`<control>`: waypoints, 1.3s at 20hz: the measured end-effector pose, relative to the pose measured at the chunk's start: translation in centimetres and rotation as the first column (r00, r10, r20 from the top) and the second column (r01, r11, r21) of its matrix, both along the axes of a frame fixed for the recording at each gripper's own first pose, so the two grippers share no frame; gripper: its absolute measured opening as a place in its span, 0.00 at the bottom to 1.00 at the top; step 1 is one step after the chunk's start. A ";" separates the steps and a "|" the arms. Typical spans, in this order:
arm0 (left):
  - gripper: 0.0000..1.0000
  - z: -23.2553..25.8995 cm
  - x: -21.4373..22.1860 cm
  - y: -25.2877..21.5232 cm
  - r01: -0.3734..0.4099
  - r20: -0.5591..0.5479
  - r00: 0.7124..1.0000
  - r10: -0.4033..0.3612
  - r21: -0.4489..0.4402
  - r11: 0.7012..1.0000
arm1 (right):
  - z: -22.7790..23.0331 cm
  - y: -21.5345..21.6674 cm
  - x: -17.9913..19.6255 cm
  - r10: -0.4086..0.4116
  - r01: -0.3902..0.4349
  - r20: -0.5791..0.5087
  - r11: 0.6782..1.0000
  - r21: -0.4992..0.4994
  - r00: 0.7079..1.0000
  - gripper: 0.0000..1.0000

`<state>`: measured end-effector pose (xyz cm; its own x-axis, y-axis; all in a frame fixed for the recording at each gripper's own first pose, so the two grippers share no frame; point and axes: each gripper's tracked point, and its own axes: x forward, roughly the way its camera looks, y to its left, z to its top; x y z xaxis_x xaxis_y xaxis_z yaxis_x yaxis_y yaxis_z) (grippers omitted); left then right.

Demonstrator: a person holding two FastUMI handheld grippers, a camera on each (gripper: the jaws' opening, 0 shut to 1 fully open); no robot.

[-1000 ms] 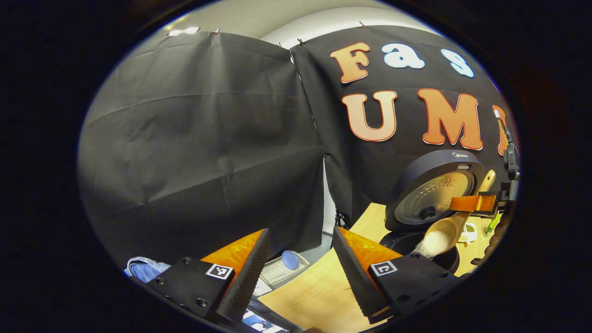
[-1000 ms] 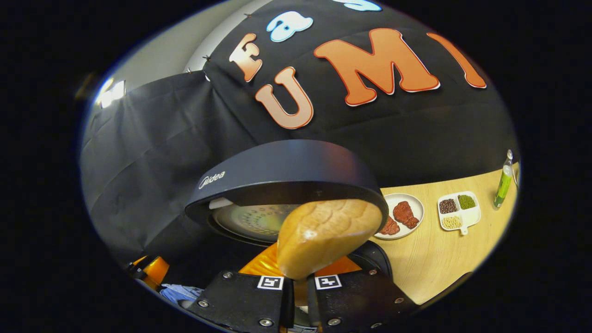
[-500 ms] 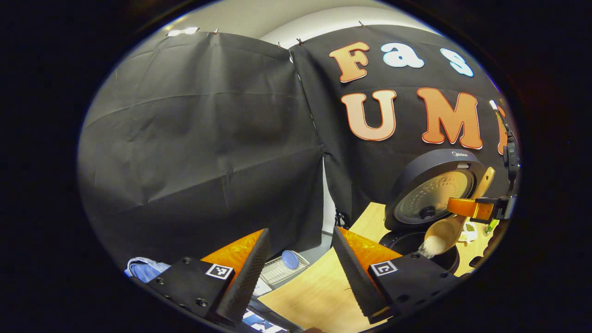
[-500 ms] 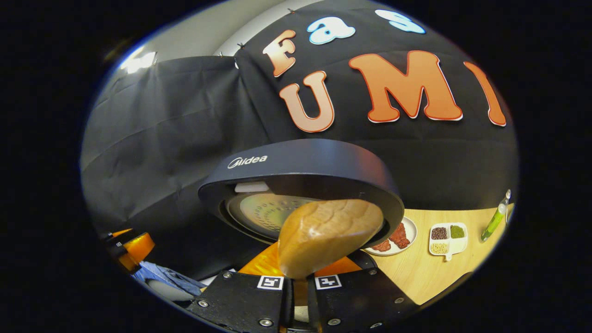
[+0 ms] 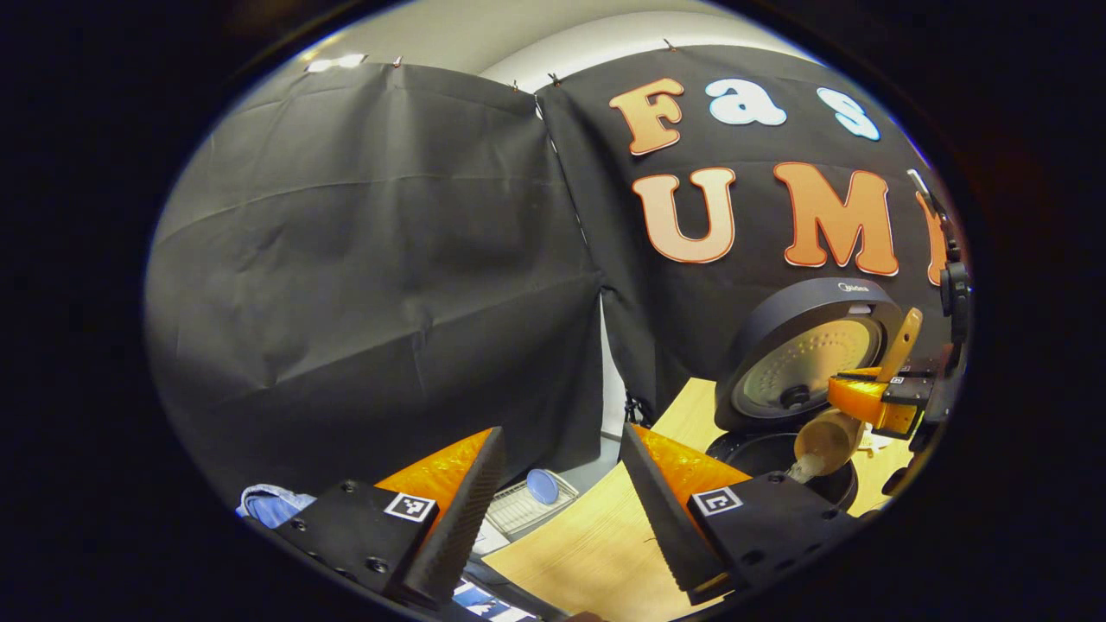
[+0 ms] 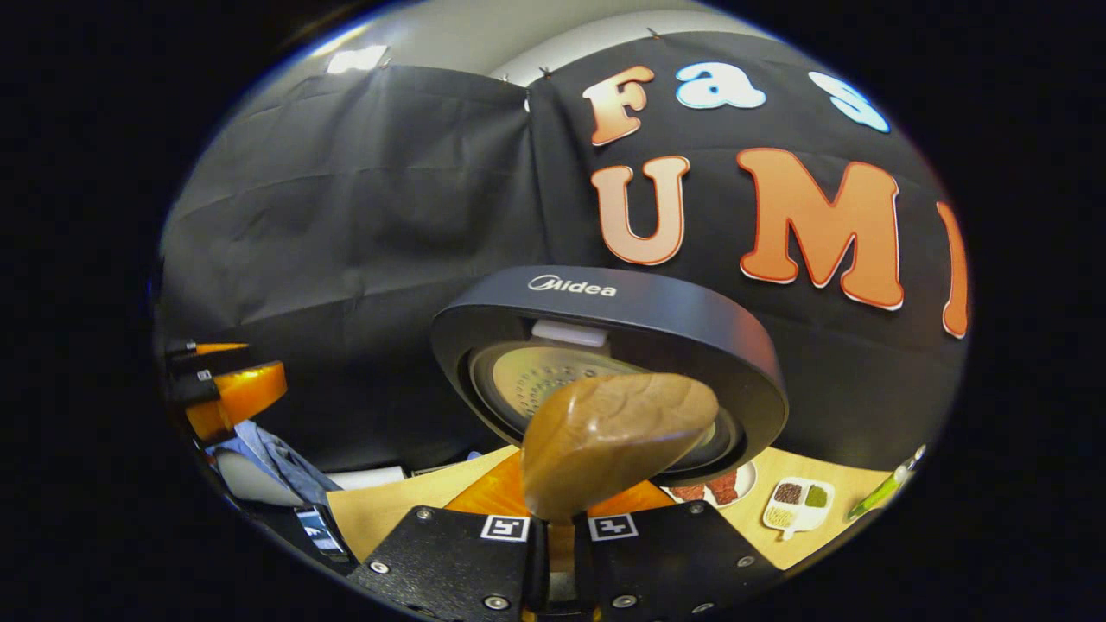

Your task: Close the left gripper, press the button to open the rice cooker; take a wooden spoon from the chopstick holder with the right hand, scoop a spoonful of rice and pour it into the rice cooker, then put the wooden spoon back into the chopstick holder.

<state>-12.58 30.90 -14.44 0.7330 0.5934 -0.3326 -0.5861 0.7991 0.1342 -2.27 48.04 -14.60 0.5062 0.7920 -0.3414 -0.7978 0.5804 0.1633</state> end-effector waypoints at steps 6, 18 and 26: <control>0.92 0.3 0.8 -1.1 0.020 -0.001 1.000 -0.020 0.010 1.000 | -0.3 -1.7 0.8 0.006 -0.004 0.059 0.999 -0.034 0.998 0.11; 0.93 1.4 1.9 -4.1 0.060 0.007 0.998 -0.060 0.030 0.998 | 2.7 -5.2 3.0 -0.064 0.062 0.017 0.994 0.095 0.998 0.11; 0.92 2.0 3.6 -7.9 0.121 0.018 0.992 -0.121 0.032 0.992 | 3.7 -11.1 4.4 -0.153 0.206 -0.237 0.954 0.217 0.959 0.11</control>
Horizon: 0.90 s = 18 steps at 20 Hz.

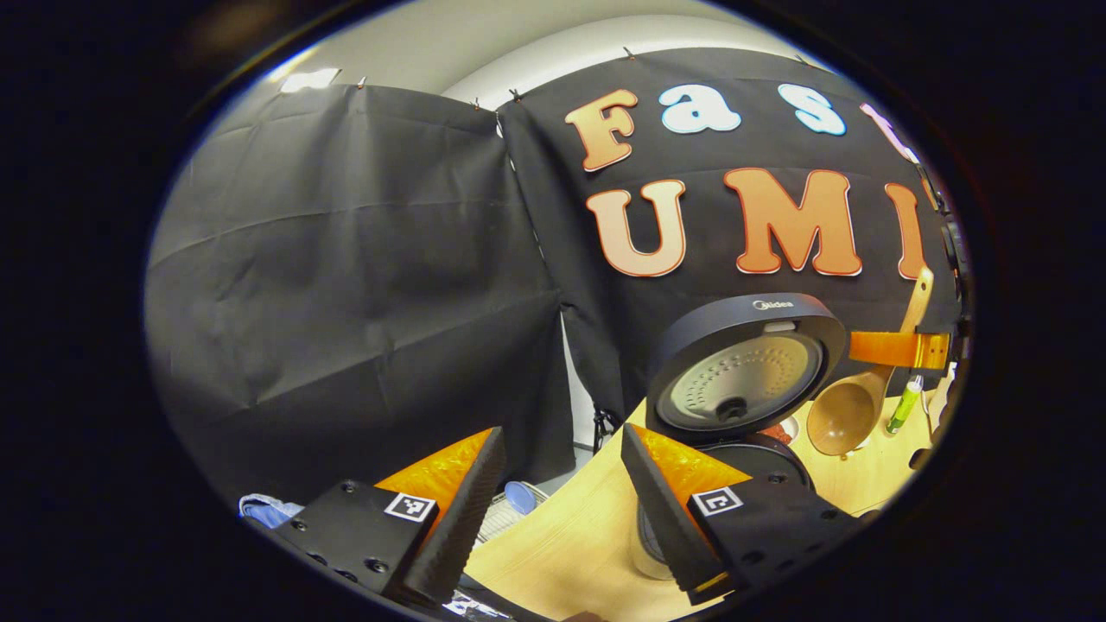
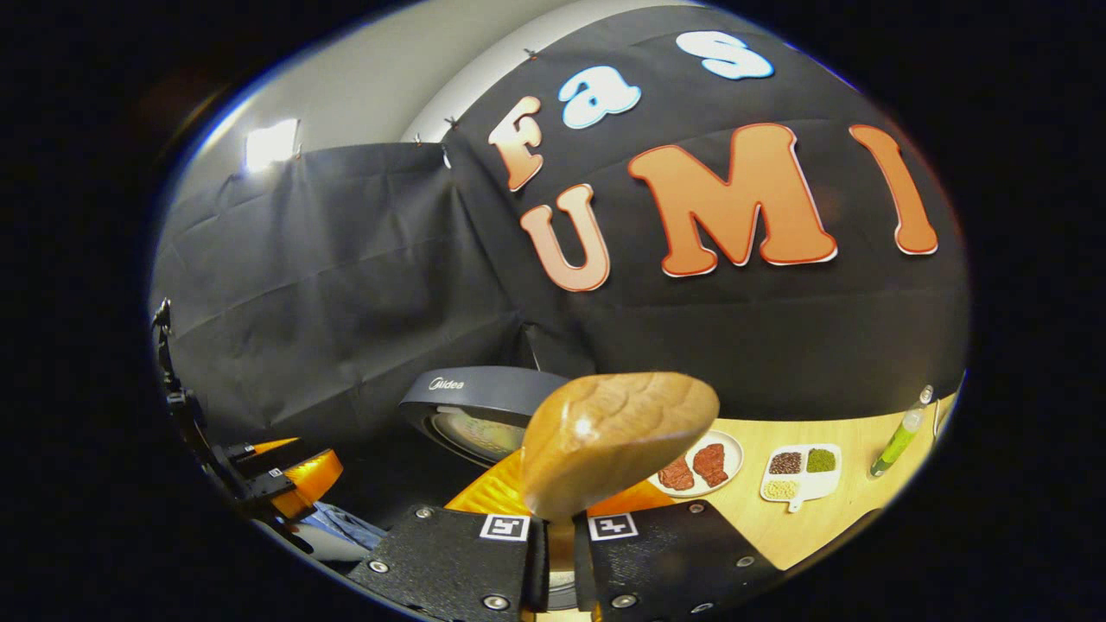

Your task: Close the left gripper, press the button to open the rice cooker; take a wooden spoon from the chopstick holder with the right hand, scoop a spoonful of rice and pour it into the rice cooker, then put the wooden spoon back into the chopstick holder.

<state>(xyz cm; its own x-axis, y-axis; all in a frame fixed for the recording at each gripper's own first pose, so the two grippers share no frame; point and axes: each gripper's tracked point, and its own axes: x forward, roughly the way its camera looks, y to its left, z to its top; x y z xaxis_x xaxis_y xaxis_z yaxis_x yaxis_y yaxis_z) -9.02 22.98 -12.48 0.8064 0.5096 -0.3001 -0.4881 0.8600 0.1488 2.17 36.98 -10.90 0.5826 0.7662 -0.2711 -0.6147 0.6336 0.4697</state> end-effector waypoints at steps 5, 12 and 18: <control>0.92 0.4 2.1 -3.7 0.066 0.013 0.998 -0.066 -0.012 0.998 | -3.4 -8.1 0.3 -0.112 0.108 -0.062 0.992 -0.064 0.992 0.11; 0.92 1.0 5.0 -9.2 0.159 0.022 0.987 -0.158 -0.023 0.987 | -11.3 -21.9 -3.0 -0.327 0.284 -0.219 0.936 -0.206 0.919 0.11; 0.92 1.6 6.3 -12.3 0.211 0.012 0.978 -0.211 -0.017 0.977 | -13.8 -31.1 -4.2 -0.501 0.429 -0.238 0.853 -0.297 0.832 0.11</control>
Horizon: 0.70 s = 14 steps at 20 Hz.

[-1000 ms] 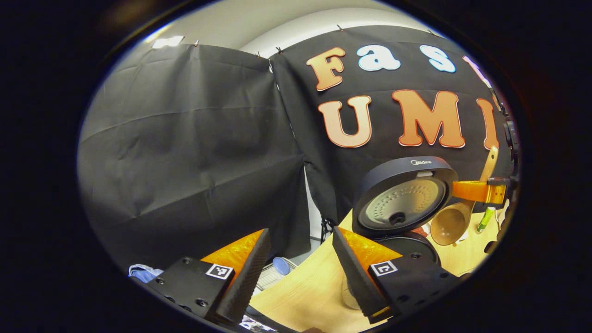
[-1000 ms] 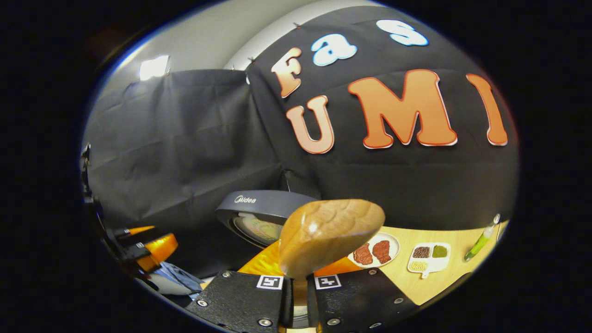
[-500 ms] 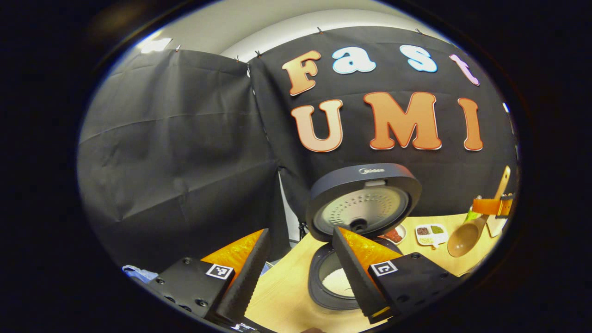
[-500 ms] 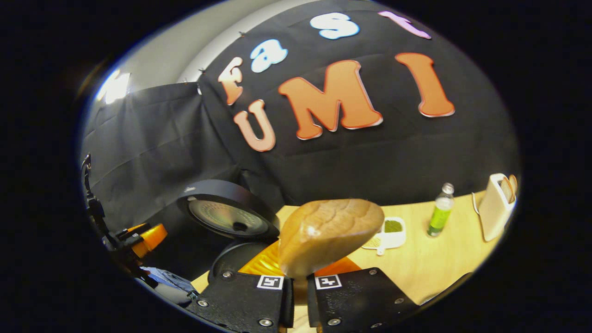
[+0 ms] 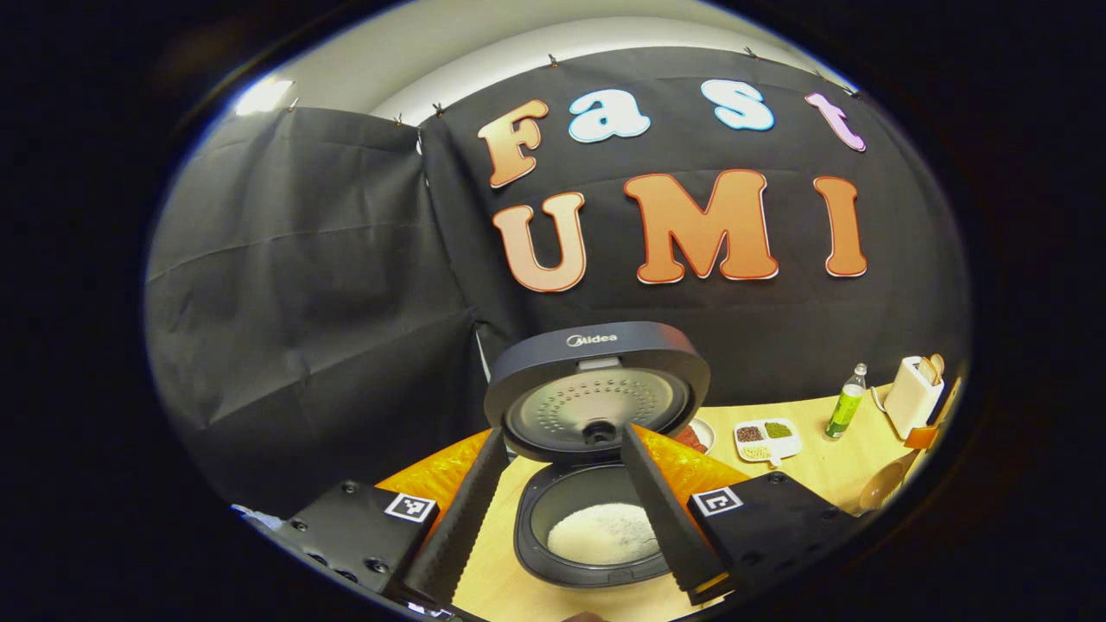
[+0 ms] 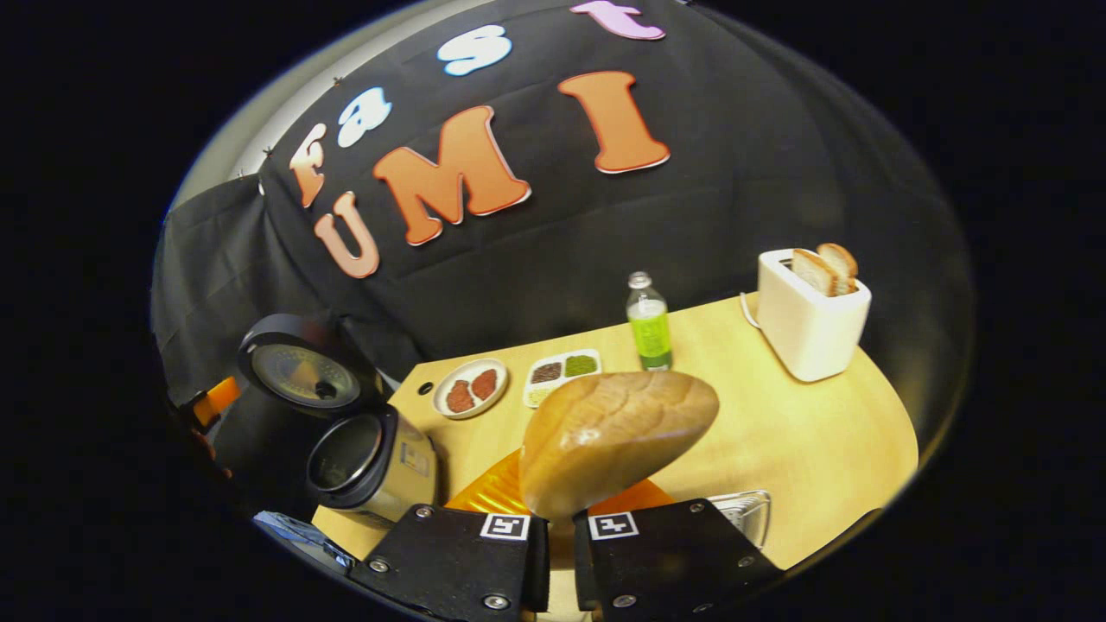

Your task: Close the left gripper, press the button to open the rice cooker; take a wooden spoon from the chopstick holder with the right hand, scoop a spoonful of rice and pour it into the rice cooker, then put the wooden spoon back into the chopstick holder.

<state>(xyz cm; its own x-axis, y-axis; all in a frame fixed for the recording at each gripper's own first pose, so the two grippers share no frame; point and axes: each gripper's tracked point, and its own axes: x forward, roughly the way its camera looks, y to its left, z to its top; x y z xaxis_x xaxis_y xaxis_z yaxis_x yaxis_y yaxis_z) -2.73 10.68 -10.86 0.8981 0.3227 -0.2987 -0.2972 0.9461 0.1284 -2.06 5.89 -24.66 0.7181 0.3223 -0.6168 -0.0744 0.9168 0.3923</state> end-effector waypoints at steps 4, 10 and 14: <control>0.92 0.9 0.5 -0.9 0.011 0.003 1.000 -0.011 0.011 1.000 | -0.8 -5.1 -0.5 -0.096 0.095 -0.017 0.995 -0.035 0.995 0.11; 0.92 2.9 1.2 -1.8 0.028 0.028 0.999 -0.029 0.045 0.999 | -3.7 -9.0 -1.4 -0.146 0.140 -0.042 0.983 -0.122 0.988 0.11; 0.92 3.9 1.5 -2.0 0.033 0.041 0.999 -0.036 0.064 0.997 | -5.9 -9.3 -2.3 -0.146 0.134 -0.075 0.980 -0.145 0.986 0.11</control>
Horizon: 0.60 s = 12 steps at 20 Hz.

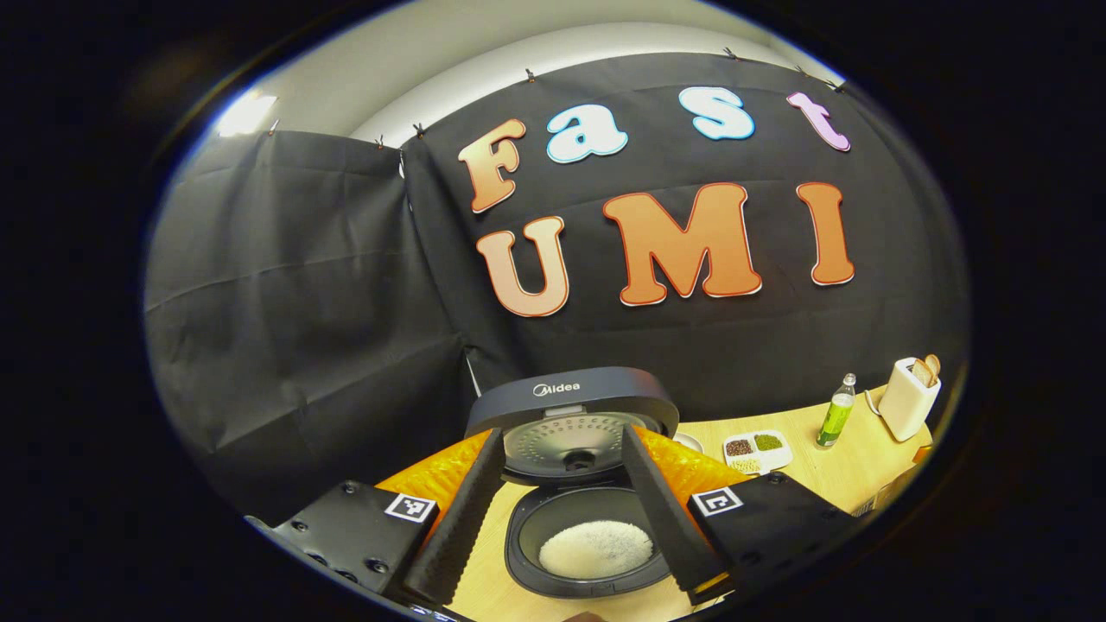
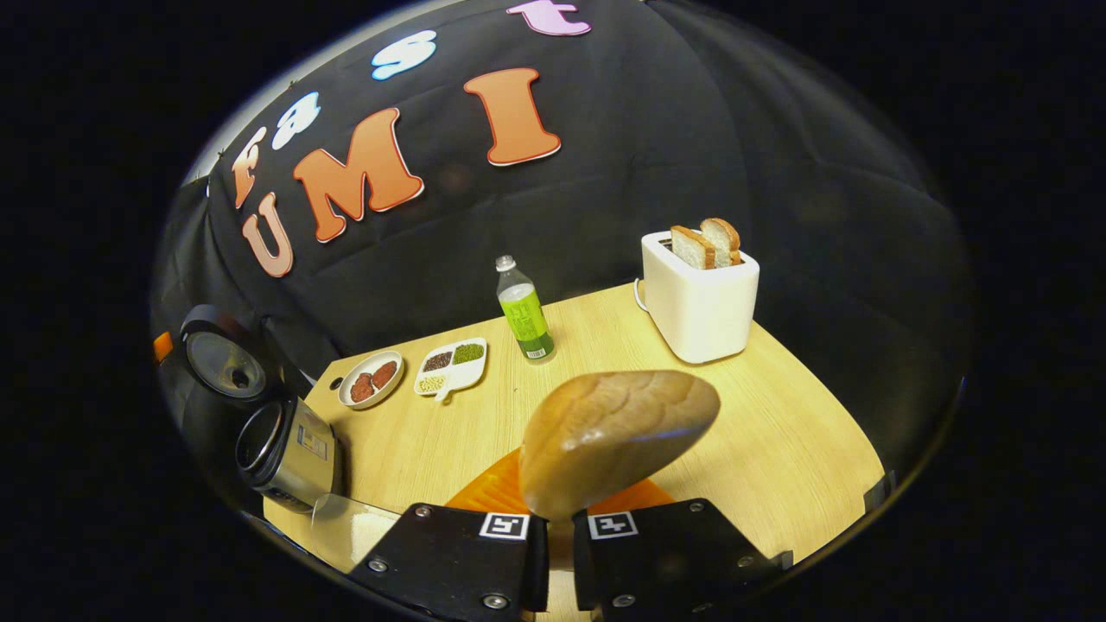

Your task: Close the left gripper, press the button to open the rice cooker; take a wooden spoon from the chopstick holder with the right hand, scoop a spoonful of rice and pour it into the rice cooker, then put the wooden spoon back into the chopstick holder.

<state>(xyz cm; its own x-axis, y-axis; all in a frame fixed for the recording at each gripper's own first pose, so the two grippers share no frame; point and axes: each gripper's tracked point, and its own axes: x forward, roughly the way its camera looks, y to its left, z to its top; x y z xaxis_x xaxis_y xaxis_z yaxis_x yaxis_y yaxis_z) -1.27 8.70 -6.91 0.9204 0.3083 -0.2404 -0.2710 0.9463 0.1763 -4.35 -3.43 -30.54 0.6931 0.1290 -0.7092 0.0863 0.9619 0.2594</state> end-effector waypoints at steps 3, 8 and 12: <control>0.92 0.1 0.3 -0.1 0.004 0.005 1.000 -0.004 -0.023 1.000 | -3.1 -0.4 -0.4 -0.012 0.011 -0.044 1.000 -0.022 0.999 0.11; 0.92 0.0 0.9 0.8 -0.014 -0.002 1.000 0.014 -0.082 0.997 | -3.8 -1.8 -1.6 -0.073 0.069 -0.146 0.997 -0.034 0.987 0.12; 0.92 1.8 3.5 2.4 -0.017 0.022 1.000 0.019 -0.099 0.995 | -3.2 -4.0 -1.5 -0.141 0.138 -0.138 0.990 -0.033 0.980 0.30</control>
<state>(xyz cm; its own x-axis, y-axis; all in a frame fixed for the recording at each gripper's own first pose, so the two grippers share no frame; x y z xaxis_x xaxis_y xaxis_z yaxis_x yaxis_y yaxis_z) 2.20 11.13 -5.15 0.9206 0.3006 -0.2492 -0.2910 0.9538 0.0752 -5.88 -7.42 -33.71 0.5969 0.0209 -0.8021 0.2539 0.9434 0.2135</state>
